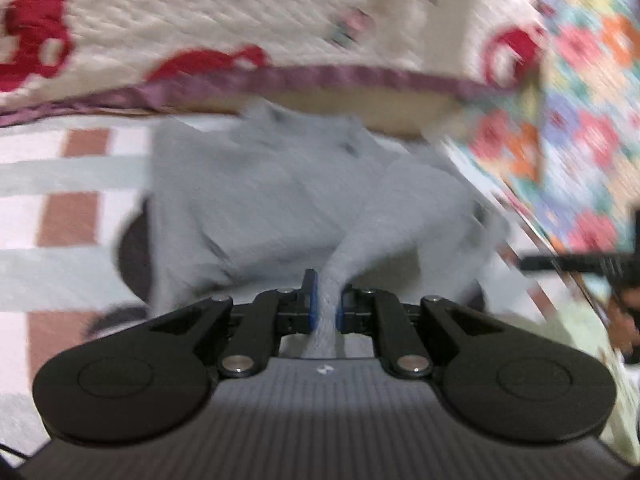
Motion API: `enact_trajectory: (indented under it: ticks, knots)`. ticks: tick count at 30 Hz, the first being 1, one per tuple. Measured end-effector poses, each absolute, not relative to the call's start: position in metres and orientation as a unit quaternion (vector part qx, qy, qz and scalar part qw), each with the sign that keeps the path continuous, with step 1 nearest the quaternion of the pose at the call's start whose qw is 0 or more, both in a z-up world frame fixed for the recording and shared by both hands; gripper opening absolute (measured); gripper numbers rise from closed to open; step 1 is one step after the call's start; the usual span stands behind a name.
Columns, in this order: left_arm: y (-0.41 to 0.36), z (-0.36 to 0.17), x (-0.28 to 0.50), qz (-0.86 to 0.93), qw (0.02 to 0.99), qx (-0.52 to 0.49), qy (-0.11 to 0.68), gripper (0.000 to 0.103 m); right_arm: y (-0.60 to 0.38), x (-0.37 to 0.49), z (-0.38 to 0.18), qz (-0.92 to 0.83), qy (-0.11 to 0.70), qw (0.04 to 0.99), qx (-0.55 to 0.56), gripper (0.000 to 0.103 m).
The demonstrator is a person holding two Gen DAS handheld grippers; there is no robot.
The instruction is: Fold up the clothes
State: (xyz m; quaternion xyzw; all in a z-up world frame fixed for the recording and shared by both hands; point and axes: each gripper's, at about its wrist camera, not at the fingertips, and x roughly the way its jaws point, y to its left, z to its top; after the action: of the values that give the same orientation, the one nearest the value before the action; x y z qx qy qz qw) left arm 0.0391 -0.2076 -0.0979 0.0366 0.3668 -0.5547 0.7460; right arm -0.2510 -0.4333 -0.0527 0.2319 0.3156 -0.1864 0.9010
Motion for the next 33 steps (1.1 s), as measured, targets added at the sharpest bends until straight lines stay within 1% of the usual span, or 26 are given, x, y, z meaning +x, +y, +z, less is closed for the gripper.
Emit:
enact_trajectory:
  ticks: [1,2,4,6,9,13,17,18,19,21,22,24,25,26,27,28,29,33]
  knots:
    - [-0.216,-0.097,0.047,-0.537,0.758,0.027,0.369,0.007,-0.436,-0.249,-0.054,-0.222,0.338,0.898,0.174,0.053]
    - [-0.224,-0.095,0.057,-0.521,0.765,0.012,0.378,0.007,-0.439,-0.247,-0.055,-0.256,0.359,0.89,0.115,0.056]
    - [-0.239,-0.087,0.074,-0.511,0.767,-0.02,0.388,0.007,-0.443,-0.236,-0.071,-0.28,0.405,0.87,-0.021,0.056]
    - [-0.254,-0.077,0.083,-0.511,0.774,-0.02,0.372,0.007,-0.46,-0.225,-0.079,-0.284,0.413,0.865,-0.031,0.056]
    - [-0.261,-0.082,0.089,-0.527,0.762,-0.023,0.375,0.007,-0.488,-0.209,-0.089,-0.29,0.42,0.859,-0.03,0.056]
    - [-0.245,-0.108,0.101,-0.533,0.736,-0.021,0.417,0.007,-0.519,-0.189,-0.102,-0.295,0.426,0.855,-0.026,0.056]
    - [-0.229,-0.127,0.12,-0.54,0.694,-0.051,0.473,0.008,-0.538,-0.183,-0.105,-0.29,0.41,0.865,0.03,0.056]
    - [-0.228,-0.128,0.122,-0.546,0.687,-0.056,0.477,0.012,-0.544,-0.181,-0.105,-0.291,0.401,0.867,0.046,0.056]
    - [-0.229,-0.128,0.122,-0.551,0.682,-0.054,0.478,0.018,-0.55,-0.178,-0.104,-0.295,0.391,0.87,0.058,0.056]
    - [-0.233,-0.128,0.12,-0.555,0.679,-0.045,0.478,0.057,-0.566,-0.172,-0.098,-0.303,0.37,0.874,0.089,0.056]
    - [-0.234,-0.127,0.118,-0.56,0.678,-0.041,0.475,0.058,-0.574,-0.169,-0.095,-0.31,0.359,0.874,0.105,0.056]
    - [-0.236,-0.124,0.109,-0.573,0.678,-0.02,0.46,0.058,-0.588,-0.164,-0.089,-0.333,0.339,0.868,0.143,0.057]
    - [-0.236,-0.122,0.102,-0.575,0.685,0.002,0.446,0.057,-0.595,-0.162,-0.087,-0.346,0.328,0.863,0.165,0.057]
    - [-0.238,-0.12,0.095,-0.577,0.695,0.027,0.428,0.046,-0.6,-0.161,-0.086,-0.355,0.315,0.86,0.189,0.057]
    - [-0.239,-0.118,0.087,-0.576,0.706,0.056,0.407,0.028,-0.603,-0.163,-0.085,-0.357,0.301,0.857,0.215,0.057]
    - [-0.241,-0.116,0.08,-0.576,0.714,0.084,0.388,0.019,-0.606,-0.164,-0.085,-0.358,0.288,0.855,0.241,0.057]
    - [-0.243,-0.114,0.074,-0.577,0.72,0.105,0.37,0.013,-0.607,-0.166,-0.084,-0.359,0.277,0.852,0.261,0.058]
    - [-0.243,-0.101,0.067,-0.585,0.732,0.103,0.332,0.008,-0.611,-0.184,-0.081,-0.333,0.208,0.841,0.372,0.058]
